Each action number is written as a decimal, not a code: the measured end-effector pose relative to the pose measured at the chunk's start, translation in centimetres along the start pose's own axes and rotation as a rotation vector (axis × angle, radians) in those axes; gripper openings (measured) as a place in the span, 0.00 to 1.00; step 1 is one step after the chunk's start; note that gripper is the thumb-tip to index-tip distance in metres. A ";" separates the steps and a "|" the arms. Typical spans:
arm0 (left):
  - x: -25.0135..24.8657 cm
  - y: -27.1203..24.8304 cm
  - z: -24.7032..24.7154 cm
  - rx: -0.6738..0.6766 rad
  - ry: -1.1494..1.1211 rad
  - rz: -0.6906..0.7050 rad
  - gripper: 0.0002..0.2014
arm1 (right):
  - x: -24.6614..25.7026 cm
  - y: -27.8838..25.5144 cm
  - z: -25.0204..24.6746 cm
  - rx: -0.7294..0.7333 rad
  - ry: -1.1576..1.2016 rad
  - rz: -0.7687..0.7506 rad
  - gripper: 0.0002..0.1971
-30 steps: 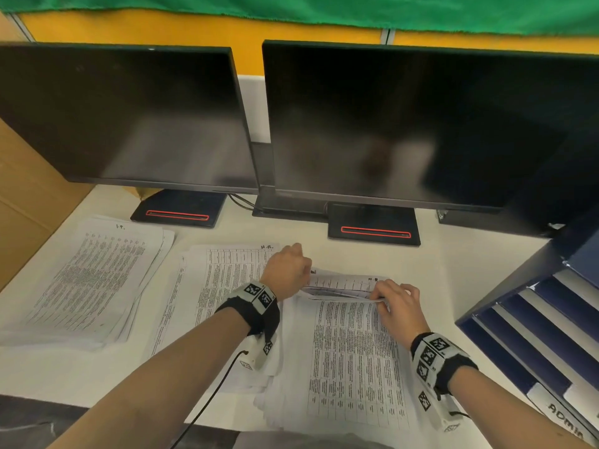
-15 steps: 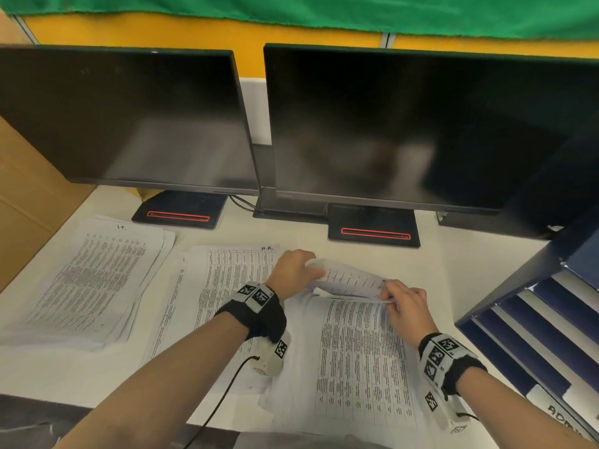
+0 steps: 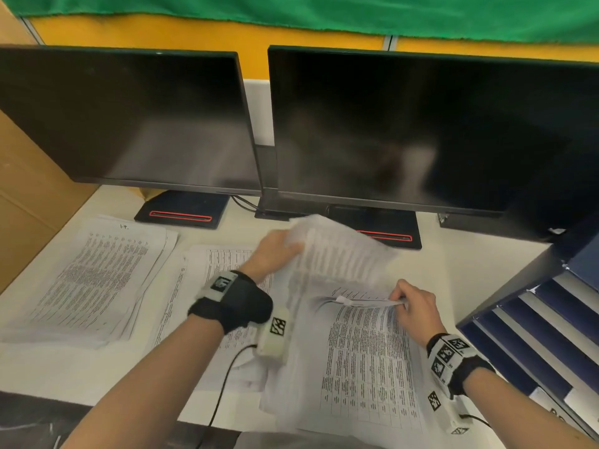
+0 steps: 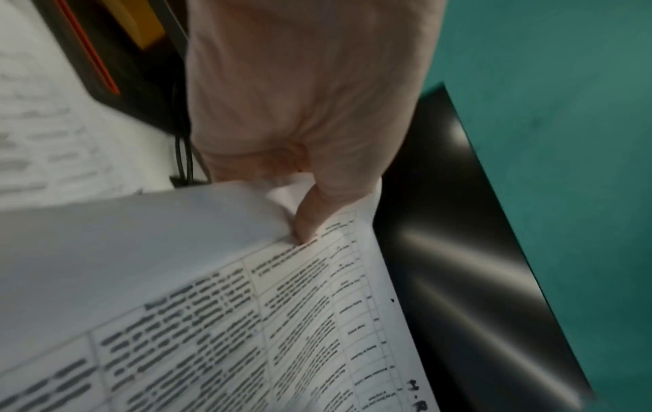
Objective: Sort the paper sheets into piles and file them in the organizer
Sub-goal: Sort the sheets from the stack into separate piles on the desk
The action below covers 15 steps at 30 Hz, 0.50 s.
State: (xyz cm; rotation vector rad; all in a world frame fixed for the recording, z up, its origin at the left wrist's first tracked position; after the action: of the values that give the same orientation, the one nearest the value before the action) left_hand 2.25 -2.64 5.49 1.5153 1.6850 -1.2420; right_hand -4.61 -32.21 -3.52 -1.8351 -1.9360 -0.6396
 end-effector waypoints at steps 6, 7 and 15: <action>3.8 2.1 -11.4 -0.204 0.069 -0.264 0.14 | 0.4 0.2 0.2 0.000 -0.022 -0.039 0.23; 5.1 2.2 -12.8 -0.195 0.113 -0.323 0.16 | 0.5 0.3 0.3 0.000 -0.024 -0.048 0.24; 12.9 0.0 -14.1 -0.210 0.680 -0.508 0.15 | 2.1 0.9 0.9 0.014 -0.078 -0.155 0.20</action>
State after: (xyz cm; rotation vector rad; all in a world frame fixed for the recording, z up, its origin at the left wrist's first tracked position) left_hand 1.96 15.74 0.32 1.5225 2.6753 -0.7504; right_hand -3.87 -29.96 -2.96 -1.7370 -2.1442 -0.6081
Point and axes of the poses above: each hand's wrist, its own y-axis towards the middle knuckle, its own z-axis out of the palm, x = y × z, the point moved 2 cm from there along y, towards the middle knuckle, and after that the axes turned 2 degrees about -y, right-handed, at the moved point
